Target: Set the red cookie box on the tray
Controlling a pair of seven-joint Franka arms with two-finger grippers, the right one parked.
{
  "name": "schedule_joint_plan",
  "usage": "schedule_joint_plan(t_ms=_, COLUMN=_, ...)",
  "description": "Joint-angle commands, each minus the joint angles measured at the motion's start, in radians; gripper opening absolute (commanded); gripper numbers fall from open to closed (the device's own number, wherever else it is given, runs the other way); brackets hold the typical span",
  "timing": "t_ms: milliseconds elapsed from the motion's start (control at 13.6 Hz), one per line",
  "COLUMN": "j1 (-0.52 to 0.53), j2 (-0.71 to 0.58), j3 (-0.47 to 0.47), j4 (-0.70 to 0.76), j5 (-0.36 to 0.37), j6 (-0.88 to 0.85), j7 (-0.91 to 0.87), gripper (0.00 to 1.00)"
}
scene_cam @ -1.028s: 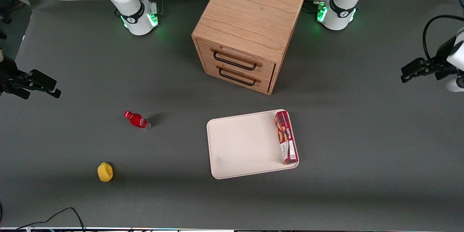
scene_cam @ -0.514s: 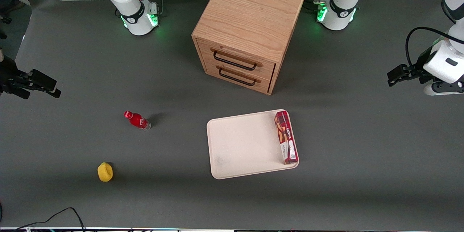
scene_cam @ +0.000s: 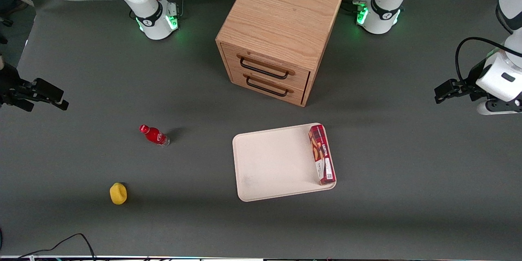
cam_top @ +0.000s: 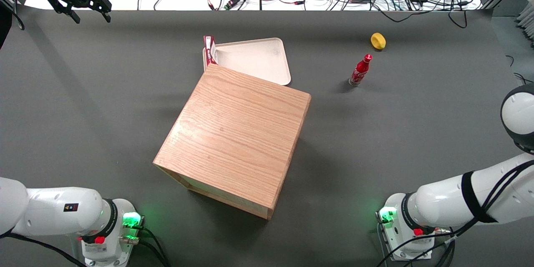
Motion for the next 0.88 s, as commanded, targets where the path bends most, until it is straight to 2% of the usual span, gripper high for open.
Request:
schedule_joint_plan(t_ms=0, j1=0.003, j2=0.030, j3=-0.002, j4=0.054, j5=-0.009, j6=-0.007, j7=0.001, gripper=1.00)
schedule_joint_plan(t_ms=807, j1=0.029, j2=0.063, j3=0.000, j4=0.139, j5=-0.005, j6=-0.048, j7=0.012, gripper=1.00)
